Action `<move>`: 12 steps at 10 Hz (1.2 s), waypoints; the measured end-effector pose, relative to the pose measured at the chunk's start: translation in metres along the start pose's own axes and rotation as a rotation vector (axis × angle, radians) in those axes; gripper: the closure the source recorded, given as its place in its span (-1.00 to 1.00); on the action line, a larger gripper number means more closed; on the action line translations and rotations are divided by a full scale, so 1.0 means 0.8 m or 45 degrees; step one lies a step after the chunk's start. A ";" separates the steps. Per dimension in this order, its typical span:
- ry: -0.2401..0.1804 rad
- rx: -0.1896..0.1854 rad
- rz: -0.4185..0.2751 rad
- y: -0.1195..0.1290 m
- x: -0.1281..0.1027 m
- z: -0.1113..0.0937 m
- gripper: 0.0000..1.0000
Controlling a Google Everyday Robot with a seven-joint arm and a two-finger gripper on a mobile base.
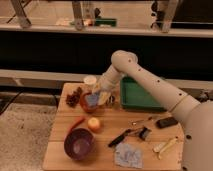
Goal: Place sponge in red bowl
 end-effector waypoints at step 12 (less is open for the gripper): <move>0.006 -0.044 -0.008 -0.024 0.013 0.021 1.00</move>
